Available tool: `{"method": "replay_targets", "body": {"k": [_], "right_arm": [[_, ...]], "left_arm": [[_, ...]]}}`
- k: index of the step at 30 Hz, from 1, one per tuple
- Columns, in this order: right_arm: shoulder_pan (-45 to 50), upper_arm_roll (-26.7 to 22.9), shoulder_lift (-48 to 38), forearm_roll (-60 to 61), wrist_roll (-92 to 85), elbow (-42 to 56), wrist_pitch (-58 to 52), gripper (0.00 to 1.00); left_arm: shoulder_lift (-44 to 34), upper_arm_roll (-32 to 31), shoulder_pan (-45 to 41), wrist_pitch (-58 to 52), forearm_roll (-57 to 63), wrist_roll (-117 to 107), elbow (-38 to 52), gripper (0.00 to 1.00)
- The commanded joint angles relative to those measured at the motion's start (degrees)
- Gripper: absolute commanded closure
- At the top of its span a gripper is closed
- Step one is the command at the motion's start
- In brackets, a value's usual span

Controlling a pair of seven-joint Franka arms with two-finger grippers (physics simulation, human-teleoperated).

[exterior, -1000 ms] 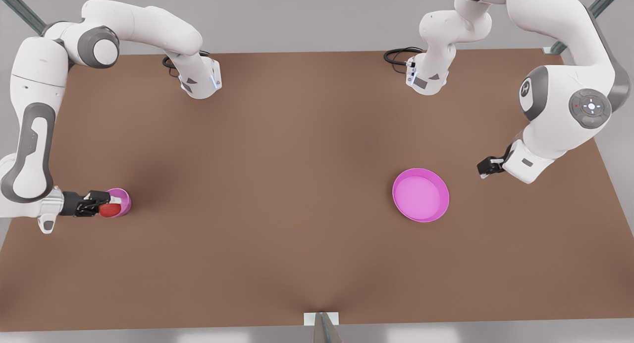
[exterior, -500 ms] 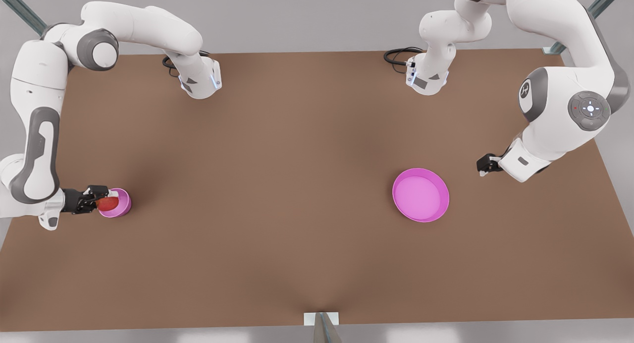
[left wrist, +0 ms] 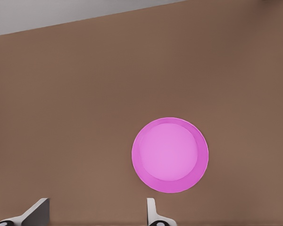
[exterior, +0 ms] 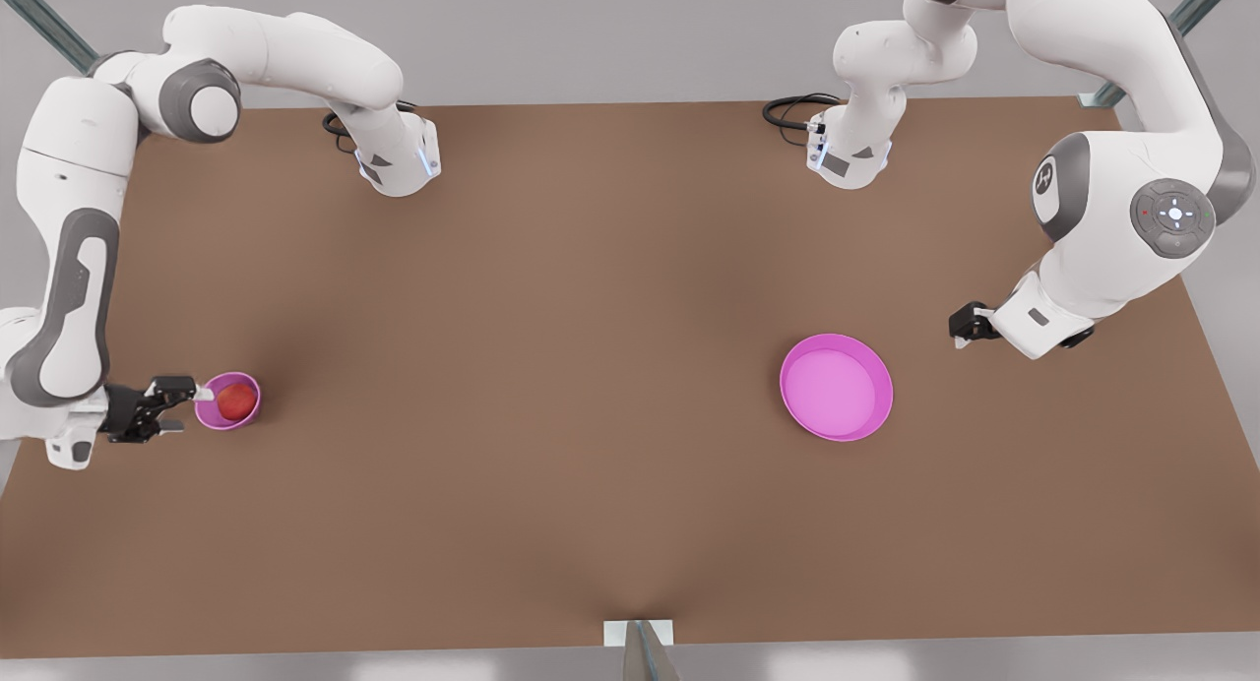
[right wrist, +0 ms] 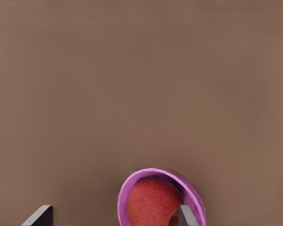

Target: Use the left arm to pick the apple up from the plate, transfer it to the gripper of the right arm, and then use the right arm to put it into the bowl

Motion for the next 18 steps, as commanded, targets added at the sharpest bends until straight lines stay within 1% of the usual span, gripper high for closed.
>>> {"method": "replay_targets", "body": {"k": [1, 2, 3, 4, 5, 6, 7, 8, 10, 12, 18], "right_arm": [[6.33, 0.84, -6.37, -2.83, 17.04, 0.98, -0.60, 0.00], [14.58, 0.66, -11.82, -5.64, 27.39, 1.50, -0.69, 0.00], [19.42, 0.75, -14.55, -8.27, 36.08, 2.21, -0.69, 0.00], [23.13, 0.75, -19.65, -11.27, 46.40, 2.21, -1.82, 0.00], [24.19, 0.84, -21.06, -13.38, 52.30, 1.69, -4.29, 0.00], [25.59, -1.26, -24.92, -13.12, 52.56, -1.12, -4.46, 0.00], [27.27, -6.36, -31.16, -12.34, 52.91, -7.71, -3.32, 0.00], [27.44, -8.91, -34.16, -9.96, 55.82, -12.90, -2.53, 0.00], [31.57, -13.40, -35.13, -8.64, 56.70, -13.79, -1.48, 0.00], [31.57, -13.49, -30.82, -8.90, 55.99, -8.34, -1.92, 0.00], [32.18, -13.22, -29.60, -8.82, 56.70, -8.77, -1.56, 0.00]], "left_arm": [[-0.06, -0.01, -0.05, -0.03, 0.05, 2.60, 0.03, 0.00], [0.02, -0.01, -0.05, -0.03, 0.05, 2.52, 0.03, 0.00], [0.20, -0.01, -0.05, -0.03, -0.04, 2.43, 0.03, 0.00], [0.81, -0.01, -0.05, 0.06, 0.05, 2.34, 0.38, 0.00], [1.25, -0.01, -0.05, 0.06, 0.05, 2.16, 0.99, 0.00], [1.52, -0.01, -0.05, 0.06, 0.05, 2.16, 1.17, 0.00], [2.48, -0.01, 0.04, -0.03, 0.05, 2.16, 2.23, 0.00], [2.92, -0.01, -0.05, -0.03, 0.05, 2.08, 2.23, 0.00], [3.36, -0.01, -0.05, -0.11, 0.05, 2.16, 2.84, 0.00], [3.36, -0.01, -0.05, -0.20, -0.04, 2.16, 2.84, 0.00], [3.36, -0.01, -0.05, -0.38, -0.04, 2.16, 2.93, 0.00]]}}
